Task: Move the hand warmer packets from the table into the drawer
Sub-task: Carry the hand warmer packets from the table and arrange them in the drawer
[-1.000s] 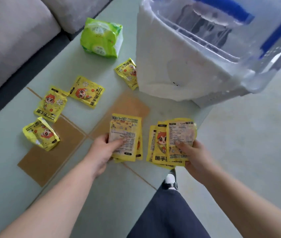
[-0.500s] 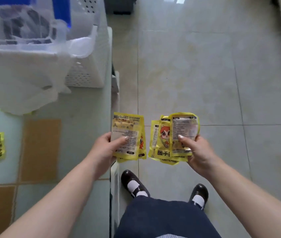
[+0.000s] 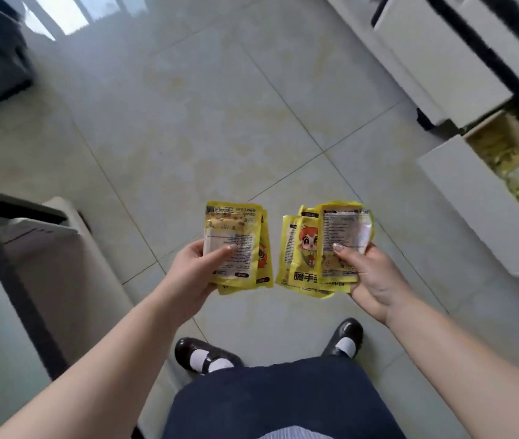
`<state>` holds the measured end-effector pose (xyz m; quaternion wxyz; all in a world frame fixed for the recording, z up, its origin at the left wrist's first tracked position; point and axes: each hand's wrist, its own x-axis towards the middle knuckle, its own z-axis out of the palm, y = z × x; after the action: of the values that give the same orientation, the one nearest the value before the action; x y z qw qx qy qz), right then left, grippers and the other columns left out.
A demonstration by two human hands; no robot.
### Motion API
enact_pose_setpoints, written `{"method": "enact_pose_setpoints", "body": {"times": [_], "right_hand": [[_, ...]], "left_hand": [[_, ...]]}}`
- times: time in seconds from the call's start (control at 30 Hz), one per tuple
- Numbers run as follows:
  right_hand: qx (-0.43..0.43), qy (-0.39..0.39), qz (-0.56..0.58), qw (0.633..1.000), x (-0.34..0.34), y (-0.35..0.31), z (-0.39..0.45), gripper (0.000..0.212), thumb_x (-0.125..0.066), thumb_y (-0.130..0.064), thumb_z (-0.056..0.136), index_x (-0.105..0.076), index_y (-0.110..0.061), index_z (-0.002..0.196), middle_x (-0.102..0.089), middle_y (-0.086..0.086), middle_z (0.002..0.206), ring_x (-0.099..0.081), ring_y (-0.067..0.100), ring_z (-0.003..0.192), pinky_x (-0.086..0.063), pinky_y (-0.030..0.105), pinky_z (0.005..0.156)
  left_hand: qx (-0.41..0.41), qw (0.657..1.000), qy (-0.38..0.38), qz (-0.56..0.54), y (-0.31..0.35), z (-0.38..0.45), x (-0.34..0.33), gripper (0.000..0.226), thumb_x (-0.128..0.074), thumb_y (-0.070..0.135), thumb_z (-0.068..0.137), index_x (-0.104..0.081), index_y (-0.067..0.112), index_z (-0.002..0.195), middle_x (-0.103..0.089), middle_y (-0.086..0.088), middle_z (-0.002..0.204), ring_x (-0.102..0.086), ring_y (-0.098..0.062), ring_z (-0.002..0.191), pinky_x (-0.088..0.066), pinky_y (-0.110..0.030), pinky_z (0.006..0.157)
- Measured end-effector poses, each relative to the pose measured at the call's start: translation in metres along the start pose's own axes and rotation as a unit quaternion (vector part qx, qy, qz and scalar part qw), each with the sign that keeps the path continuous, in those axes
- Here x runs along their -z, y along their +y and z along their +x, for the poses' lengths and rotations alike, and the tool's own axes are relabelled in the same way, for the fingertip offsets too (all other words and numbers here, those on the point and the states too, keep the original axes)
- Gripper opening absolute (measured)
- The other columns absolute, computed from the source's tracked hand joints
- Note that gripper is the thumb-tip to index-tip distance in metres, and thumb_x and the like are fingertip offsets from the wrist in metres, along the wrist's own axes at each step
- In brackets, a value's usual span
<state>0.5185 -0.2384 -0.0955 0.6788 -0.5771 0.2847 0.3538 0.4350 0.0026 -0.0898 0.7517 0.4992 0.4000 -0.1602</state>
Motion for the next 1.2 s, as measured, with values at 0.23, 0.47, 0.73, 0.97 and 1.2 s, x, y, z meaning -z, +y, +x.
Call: {"method": "enact_pose_setpoints", "body": {"times": [0.23,0.47,0.73,0.97,1.2], "right_hand": [[0.03,0.081,0.077,0.993,0.182,-0.043,-0.016,0.02,-0.052,-0.002,0.091,-0.061,-0.01,0.107,-0.07,0.013,0.098,-0.065,0.03,0.093,-0.054,0.043,0.077],[0.064,0.142,0.18,0.971,0.34,-0.069,-0.035,0.02,-0.055,-0.004,0.089,-0.062,-0.012,0.106,-0.072,0.01,0.092,-0.068,0.028,0.088,-0.056,0.041,0.072],[0.089,0.209,0.26,0.938,0.451,-0.079,-0.052,0.022,-0.055,-0.005,0.088,-0.063,-0.01,0.108,-0.073,0.01,0.092,-0.071,0.024,0.079,-0.057,0.035,0.06],[0.081,0.255,0.312,0.911,0.507,-0.109,-0.038,0.026,-0.059,-0.006,0.082,-0.064,-0.012,0.107,-0.072,0.012,0.097,-0.07,0.026,0.084,-0.055,0.035,0.063],[0.082,0.259,0.328,0.905,0.551,-0.155,0.017,0.037,-0.062,-0.012,0.074,-0.063,-0.01,0.11,-0.073,0.014,0.101,-0.071,0.028,0.09,-0.054,0.04,0.072]], "left_hand": [[0.038,0.994,-0.073,0.071,-0.026,0.029,-0.19,0.021,-0.057,0.01,0.09,-0.06,0.004,0.11,-0.074,-0.012,0.094,-0.071,-0.026,0.086,-0.059,-0.036,0.073],[0.066,0.979,-0.141,0.131,-0.059,0.042,-0.367,0.016,-0.058,0.01,0.09,-0.062,0.007,0.105,-0.075,-0.009,0.09,-0.072,-0.024,0.083,-0.058,-0.035,0.071],[0.078,0.961,-0.186,0.187,-0.072,0.069,-0.491,0.017,-0.057,0.01,0.09,-0.062,0.006,0.105,-0.074,-0.012,0.091,-0.071,-0.026,0.084,-0.056,-0.042,0.075],[0.098,0.946,-0.205,0.232,-0.065,0.118,-0.565,0.017,-0.057,0.009,0.09,-0.062,0.003,0.104,-0.074,-0.013,0.087,-0.071,-0.026,0.077,-0.059,-0.036,0.062],[0.117,0.925,-0.242,0.27,-0.053,0.193,-0.652,0.019,-0.057,0.01,0.089,-0.062,0.002,0.106,-0.074,-0.013,0.088,-0.071,-0.026,0.079,-0.058,-0.036,0.062]]}}
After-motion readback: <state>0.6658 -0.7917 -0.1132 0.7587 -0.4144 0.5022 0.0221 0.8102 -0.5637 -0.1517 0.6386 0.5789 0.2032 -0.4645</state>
